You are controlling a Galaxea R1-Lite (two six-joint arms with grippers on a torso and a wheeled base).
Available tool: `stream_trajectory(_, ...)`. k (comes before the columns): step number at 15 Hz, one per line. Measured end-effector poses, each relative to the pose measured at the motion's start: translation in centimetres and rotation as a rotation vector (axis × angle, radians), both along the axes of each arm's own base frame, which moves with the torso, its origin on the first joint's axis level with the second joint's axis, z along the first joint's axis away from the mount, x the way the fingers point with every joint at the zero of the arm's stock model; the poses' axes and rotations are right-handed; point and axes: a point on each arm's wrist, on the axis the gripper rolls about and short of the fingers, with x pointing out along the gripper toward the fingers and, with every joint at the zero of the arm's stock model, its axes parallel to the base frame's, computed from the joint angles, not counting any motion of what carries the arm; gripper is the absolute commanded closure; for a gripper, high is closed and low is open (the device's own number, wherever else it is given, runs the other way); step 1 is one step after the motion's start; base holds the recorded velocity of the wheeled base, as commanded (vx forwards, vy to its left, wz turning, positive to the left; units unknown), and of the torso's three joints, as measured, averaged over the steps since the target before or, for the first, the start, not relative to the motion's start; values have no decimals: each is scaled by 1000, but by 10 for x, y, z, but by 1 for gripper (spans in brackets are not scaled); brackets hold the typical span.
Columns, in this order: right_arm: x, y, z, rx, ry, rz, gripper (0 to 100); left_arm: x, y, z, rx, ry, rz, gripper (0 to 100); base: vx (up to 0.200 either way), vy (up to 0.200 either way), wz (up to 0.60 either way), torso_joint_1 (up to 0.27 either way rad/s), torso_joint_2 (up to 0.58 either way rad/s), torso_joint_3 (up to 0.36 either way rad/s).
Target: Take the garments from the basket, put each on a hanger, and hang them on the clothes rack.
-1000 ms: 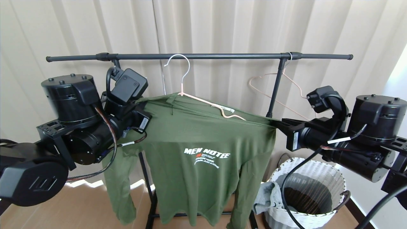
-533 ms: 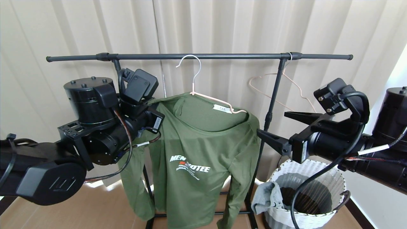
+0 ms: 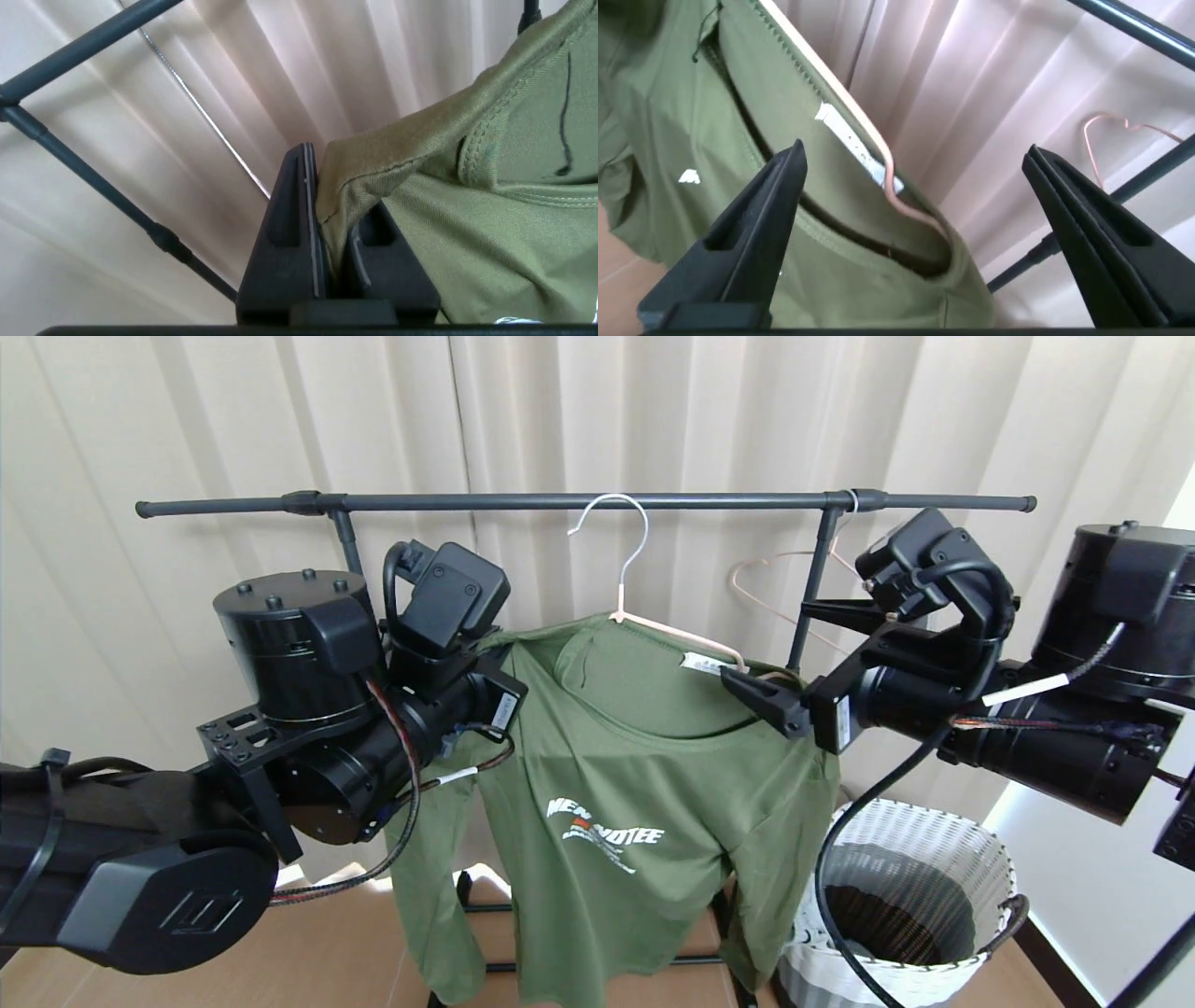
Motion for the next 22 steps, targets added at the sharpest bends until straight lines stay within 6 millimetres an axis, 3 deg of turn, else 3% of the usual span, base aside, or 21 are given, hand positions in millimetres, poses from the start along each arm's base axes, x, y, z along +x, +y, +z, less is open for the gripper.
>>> stream_trajectory(3, 12, 7, -5, -42, -7, 0, 0, -3, -4, 0, 2, -1, -17, 100, 0, 0, 0, 0, 0, 0)
stream_trajectory(4, 14, 8, -9, -54, 1, -1, 100, -4, -6, 0, 2, -1, -24, 100, 0, 0, 0, 0, 0, 0)
stream_trajectory(15, 20, 12, -18, -64, 19, -2, 100, -6, -9, 2, -3, -5, -36, 100, 0, 0, 0, 0, 0, 0)
stream_trajectory(16, 20, 11, -18, -63, 19, -2, 100, -6, -9, 1, -7, -4, -37, 0, 0, 0, 0, 0, 0, 0)
stream_trajectory(22, 21, -1, -14, -55, 7, -46, 100, -12, -4, 2, -17, 0, -63, 0, 0, 0, 0, 0, 0, 0)
